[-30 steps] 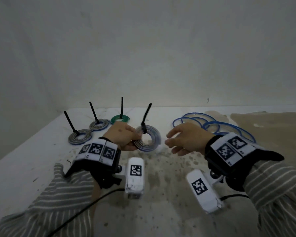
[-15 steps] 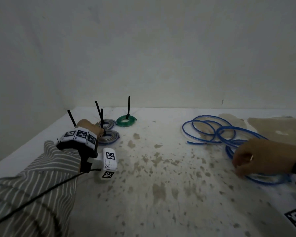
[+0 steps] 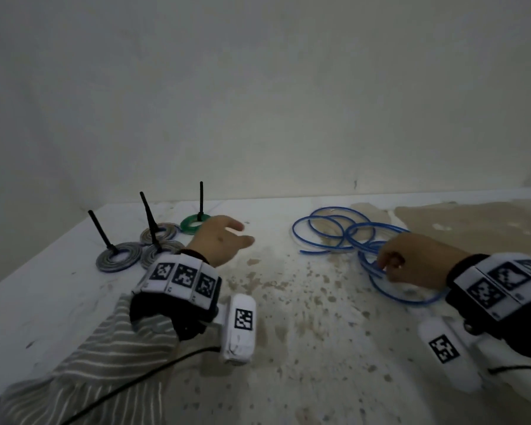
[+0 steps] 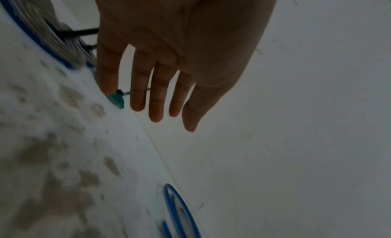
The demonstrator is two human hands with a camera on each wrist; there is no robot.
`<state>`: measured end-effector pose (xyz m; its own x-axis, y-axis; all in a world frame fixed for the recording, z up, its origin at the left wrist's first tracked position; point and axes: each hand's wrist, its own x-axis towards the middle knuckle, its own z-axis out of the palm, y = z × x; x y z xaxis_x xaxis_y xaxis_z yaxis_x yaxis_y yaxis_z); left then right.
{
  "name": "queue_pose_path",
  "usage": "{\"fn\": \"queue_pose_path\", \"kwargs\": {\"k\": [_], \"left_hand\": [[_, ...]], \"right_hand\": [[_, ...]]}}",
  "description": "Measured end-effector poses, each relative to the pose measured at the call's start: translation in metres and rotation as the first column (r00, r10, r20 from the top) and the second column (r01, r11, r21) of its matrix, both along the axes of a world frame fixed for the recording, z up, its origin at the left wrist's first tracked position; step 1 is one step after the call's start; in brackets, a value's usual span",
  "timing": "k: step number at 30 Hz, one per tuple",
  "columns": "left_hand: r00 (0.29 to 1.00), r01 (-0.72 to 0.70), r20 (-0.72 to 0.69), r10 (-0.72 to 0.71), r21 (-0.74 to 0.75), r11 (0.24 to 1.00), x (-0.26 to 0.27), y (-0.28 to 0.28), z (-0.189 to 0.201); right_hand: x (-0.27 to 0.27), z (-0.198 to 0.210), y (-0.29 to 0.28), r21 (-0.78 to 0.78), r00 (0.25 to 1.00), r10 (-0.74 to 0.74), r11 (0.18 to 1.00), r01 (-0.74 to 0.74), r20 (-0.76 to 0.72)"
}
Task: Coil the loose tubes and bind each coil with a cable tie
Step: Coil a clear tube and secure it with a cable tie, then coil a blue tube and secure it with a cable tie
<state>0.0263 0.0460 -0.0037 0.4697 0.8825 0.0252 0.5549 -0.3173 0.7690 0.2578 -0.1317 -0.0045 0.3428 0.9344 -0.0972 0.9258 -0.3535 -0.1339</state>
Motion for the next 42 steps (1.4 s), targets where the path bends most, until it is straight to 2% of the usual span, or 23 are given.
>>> {"fn": "queue_pose_path", "kwargs": {"k": [4, 8, 12, 16, 20, 22, 25, 27, 32, 34, 37, 42], "left_hand": [[0.956, 0.268, 0.138, -0.260, -0.035, 0.963, 0.025, -0.045, -0.002], [0.903, 0.369, 0.254, -0.346, -0.047, 0.928, 0.040, -0.068, -0.005], [0.888, 0.381, 0.299, -0.350, -0.051, 0.923, 0.042, -0.073, -0.012], [0.891, 0.306, 0.363, -0.272, -0.038, 0.951, 0.036, -0.069, -0.015], [0.895, 0.260, 0.391, -0.216, -0.064, 0.964, 0.032, -0.066, -0.017], [0.895, 0.251, 0.395, -0.205, -0.068, 0.965, 0.032, -0.065, -0.018], [0.860, 0.217, 0.487, -0.151, -0.083, 0.973, 0.031, -0.062, -0.019], [0.828, 0.186, 0.553, -0.093, -0.115, 0.976, 0.028, -0.061, -0.017], [0.761, 0.177, 0.649, 0.004, -0.214, 0.961, 0.020, -0.064, -0.011], [0.706, 0.174, 0.706, 0.065, -0.262, 0.949, 0.014, -0.064, -0.006], [0.628, 0.185, 0.769, 0.124, -0.301, 0.936, 0.004, -0.064, -0.001], [0.609, 0.236, 0.785, 0.119, -0.322, 0.917, -0.002, -0.076, 0.001]], "right_hand": [[-0.009, 0.014, -0.006, 0.227, 0.992, 0.066, 0.973, -0.040, -0.108], [-0.024, 0.031, -0.011, 0.462, 0.940, 0.158, 0.887, 0.000, -0.301], [-0.037, 0.038, -0.015, 0.634, 0.836, 0.311, 0.771, 0.057, -0.453], [-0.043, 0.032, -0.018, 0.715, 0.699, 0.421, 0.675, 0.185, -0.578], [-0.042, 0.022, -0.012, 0.728, 0.528, 0.515, 0.580, 0.366, -0.675], [-0.043, 0.021, -0.009, 0.726, 0.493, 0.536, 0.553, 0.409, -0.685], [-0.044, 0.016, -0.005, 0.726, 0.506, 0.521, 0.521, 0.450, -0.688], [-0.044, 0.009, -0.002, 0.723, 0.535, 0.492, 0.540, 0.431, -0.687], [-0.049, -0.006, 0.003, 0.719, 0.668, 0.402, 0.628, 0.297, -0.626], [-0.050, -0.007, 0.005, 0.734, 0.730, 0.377, 0.632, 0.247, -0.570], [-0.054, -0.008, 0.005, 0.708, 0.796, 0.338, 0.689, 0.154, -0.502], [-0.064, -0.013, 0.007, 0.664, 0.865, 0.360, 0.746, -0.042, -0.350]]}}
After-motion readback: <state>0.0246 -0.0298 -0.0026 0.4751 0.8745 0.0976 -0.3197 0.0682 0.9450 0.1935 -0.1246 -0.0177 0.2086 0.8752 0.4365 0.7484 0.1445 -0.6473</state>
